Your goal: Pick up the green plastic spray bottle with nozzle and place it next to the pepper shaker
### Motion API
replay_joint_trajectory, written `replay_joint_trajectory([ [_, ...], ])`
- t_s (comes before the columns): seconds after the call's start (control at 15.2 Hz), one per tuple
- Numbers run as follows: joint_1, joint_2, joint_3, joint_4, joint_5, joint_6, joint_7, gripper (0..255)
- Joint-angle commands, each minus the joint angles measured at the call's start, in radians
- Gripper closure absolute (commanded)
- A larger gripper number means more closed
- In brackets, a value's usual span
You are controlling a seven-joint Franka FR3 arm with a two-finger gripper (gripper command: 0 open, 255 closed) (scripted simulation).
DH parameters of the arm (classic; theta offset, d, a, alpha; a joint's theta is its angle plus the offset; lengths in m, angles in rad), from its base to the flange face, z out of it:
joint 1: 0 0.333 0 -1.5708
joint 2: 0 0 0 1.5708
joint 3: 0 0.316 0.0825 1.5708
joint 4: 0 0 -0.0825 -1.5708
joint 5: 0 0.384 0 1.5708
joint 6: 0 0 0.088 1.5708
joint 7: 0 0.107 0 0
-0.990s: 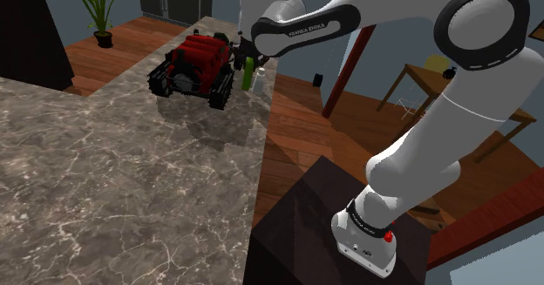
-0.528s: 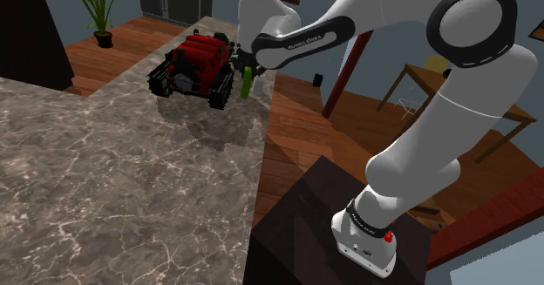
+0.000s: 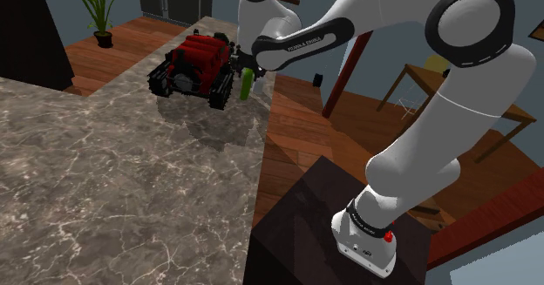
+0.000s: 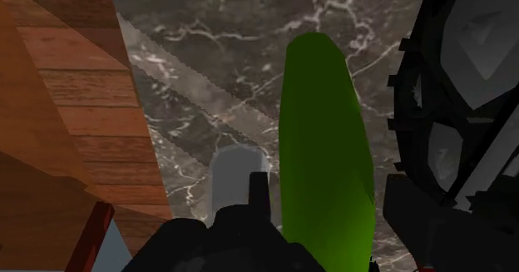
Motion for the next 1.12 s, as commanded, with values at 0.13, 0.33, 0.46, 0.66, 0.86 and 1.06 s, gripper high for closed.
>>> replay_joint_trajectory([
  [0.13,0.000,0.000,0.000,0.000,0.000,0.000,0.000,0],
  [0.33,0.001,-0.027,0.008,0.000,0.029,-0.019,-0.018,0],
  [0.46,0.004,-0.078,0.020,0.006,0.085,-0.059,-0.052,0],
  [0.66,0.007,-0.098,0.023,0.010,0.106,-0.075,-0.065,0],
  [0.86,0.007,-0.098,0.023,0.010,0.106,-0.075,-0.065,0],
  [1.06,0.007,-0.098,0.023,0.010,0.106,-0.075,-0.065,0],
])
